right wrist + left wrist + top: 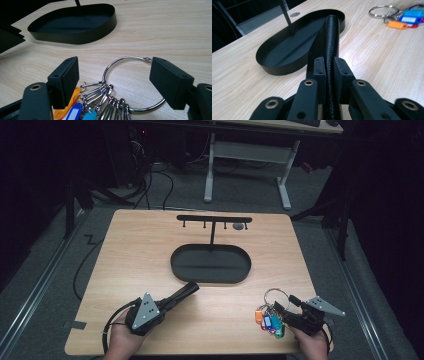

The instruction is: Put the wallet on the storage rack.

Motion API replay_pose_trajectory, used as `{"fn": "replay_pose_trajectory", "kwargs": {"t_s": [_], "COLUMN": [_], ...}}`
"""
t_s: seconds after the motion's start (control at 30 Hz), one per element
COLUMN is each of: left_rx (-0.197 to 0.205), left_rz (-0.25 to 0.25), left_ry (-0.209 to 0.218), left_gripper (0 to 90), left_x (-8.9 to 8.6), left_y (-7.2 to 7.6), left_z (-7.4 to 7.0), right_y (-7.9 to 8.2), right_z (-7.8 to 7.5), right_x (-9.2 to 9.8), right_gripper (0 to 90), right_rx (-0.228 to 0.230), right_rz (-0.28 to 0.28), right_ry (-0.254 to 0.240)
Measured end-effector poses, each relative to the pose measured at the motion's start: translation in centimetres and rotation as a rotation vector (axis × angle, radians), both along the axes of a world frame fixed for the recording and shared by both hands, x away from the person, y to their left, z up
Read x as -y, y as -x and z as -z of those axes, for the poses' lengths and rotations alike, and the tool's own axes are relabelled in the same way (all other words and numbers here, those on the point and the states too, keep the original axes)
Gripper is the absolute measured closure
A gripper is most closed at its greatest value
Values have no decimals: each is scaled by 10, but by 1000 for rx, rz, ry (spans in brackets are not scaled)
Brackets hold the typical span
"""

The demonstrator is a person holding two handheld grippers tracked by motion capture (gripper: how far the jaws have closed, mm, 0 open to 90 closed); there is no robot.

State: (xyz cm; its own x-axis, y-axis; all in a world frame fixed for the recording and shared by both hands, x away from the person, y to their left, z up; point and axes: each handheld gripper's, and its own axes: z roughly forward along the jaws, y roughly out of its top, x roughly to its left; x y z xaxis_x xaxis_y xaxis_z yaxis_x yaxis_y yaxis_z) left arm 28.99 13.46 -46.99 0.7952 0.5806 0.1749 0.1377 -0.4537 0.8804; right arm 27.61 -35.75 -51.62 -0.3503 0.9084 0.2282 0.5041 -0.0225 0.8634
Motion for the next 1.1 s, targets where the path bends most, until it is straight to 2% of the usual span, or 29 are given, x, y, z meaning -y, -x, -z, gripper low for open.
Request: {"fn": "replay_pose_trajectory", "kwargs": {"t_s": [0.2, 0.3, 0.4, 0.5, 0.73, 0.9, 0.93, 1.1], "left_rx": [-50, -74, -74, -87, -80, -55, -43, -50], "left_rz": [32, 34, 24, 23, 0, -42, -65, -88], "left_ry": [34, 20, -28, -3, 42, 71, 82, 112], "left_gripper": [815, 813, 802, 801, 790, 767, 760, 750], "left_x": [1, 4, 9, 8, 0, -7, -11, -17], "left_y": [2, 1, -2, -8, -17, -23, -26, -30], "left_z": [-3, -2, 5, 7, 7, 9, 10, 12], "right_y": [0, 0, 0, 0, -1, -1, -1, -2], "right_z": [0, 0, 1, 0, 1, 1, 2, 2], "right_x": [0, 0, 0, 0, 0, -1, -1, -2], "right_gripper": [245, 245, 246, 245, 246, 246, 246, 246], "right_rx": [0, 0, -4, -2, -7, -9, -9, -12], "right_rz": [-1, -1, -3, -5, -4, -8, -9, -9], "right_ry": [0, 0, -3, -2, -4, -2, 0, 0]}}
